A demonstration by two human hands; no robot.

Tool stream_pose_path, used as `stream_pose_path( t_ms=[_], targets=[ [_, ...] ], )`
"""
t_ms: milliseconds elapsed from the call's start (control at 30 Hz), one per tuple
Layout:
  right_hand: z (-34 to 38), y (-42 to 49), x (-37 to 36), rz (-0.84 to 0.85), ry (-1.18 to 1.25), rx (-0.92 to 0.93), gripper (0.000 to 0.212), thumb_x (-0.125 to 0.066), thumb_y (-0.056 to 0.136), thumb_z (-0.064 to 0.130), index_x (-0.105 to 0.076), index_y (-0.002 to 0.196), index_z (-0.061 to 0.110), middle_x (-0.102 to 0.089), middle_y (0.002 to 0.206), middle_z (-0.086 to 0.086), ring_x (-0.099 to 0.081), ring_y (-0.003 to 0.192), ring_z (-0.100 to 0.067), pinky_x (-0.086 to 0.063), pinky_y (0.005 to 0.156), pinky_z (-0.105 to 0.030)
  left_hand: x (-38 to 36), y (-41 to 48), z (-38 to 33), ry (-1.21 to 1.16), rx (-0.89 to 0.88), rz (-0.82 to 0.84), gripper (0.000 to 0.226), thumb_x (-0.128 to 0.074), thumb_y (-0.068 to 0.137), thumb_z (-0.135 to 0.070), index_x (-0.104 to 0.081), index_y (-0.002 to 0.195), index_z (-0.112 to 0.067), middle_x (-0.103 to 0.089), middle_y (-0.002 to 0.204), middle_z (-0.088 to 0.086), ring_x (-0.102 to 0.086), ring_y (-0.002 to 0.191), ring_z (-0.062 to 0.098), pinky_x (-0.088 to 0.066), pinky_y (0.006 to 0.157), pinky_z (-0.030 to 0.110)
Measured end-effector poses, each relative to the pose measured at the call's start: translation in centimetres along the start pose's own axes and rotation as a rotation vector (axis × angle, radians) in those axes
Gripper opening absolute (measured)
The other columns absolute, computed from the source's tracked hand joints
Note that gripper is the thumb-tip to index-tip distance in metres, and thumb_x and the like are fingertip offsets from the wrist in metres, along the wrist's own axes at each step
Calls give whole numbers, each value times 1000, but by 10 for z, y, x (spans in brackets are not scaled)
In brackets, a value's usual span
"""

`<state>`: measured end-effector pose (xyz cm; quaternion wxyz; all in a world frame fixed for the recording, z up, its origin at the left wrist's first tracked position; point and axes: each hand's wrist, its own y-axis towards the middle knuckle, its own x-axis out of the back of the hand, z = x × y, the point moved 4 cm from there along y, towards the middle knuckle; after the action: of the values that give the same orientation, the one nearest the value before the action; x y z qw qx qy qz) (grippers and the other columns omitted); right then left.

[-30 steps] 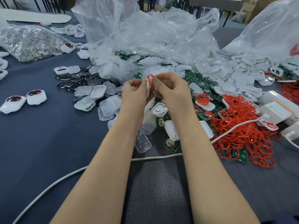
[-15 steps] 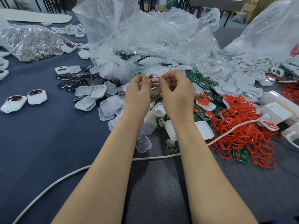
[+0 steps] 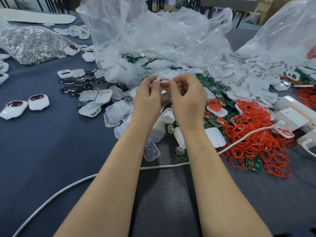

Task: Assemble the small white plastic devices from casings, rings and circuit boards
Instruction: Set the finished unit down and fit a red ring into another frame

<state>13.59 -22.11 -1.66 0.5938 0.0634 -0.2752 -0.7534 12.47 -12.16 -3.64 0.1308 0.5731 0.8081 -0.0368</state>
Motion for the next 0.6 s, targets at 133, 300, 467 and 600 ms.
stream_pose_path(
  t_ms=[133,300,467,600],
  targets=[
    [-1,1,0,6,8,-7,9,-61,88,7,-60,85,15,-65,85,-9,-59,79,-21,-50,75,-34,1,0,1,24,7,-9,18,-37,104,-13,-53,112,-9,-62,101,6,-64,81,10,-58,70,22],
    [-3,1,0,10,-12,3,5,-61,88,7,-62,85,11,-65,86,-11,-58,78,-21,-49,76,-36,1,-1,1,34,13,-5,19,-38,104,-16,-55,110,-9,-65,100,6,-66,81,11,-58,71,24],
    [-1,1,0,14,-50,47,2,-62,88,7,-64,87,6,-63,88,-11,-56,77,-18,-47,75,-31,2,-1,0,195,-86,6,14,-52,99,-21,-57,107,-10,-69,99,11,-70,86,18,-58,82,34],
    [-2,1,-2,34,-36,41,3,-63,87,7,-63,85,9,-63,85,-6,-54,73,-12,-45,71,-24,5,0,0,203,-102,-9,12,-52,99,-19,-59,104,-10,-69,95,11,-70,86,21,-57,84,39]
  ],
)
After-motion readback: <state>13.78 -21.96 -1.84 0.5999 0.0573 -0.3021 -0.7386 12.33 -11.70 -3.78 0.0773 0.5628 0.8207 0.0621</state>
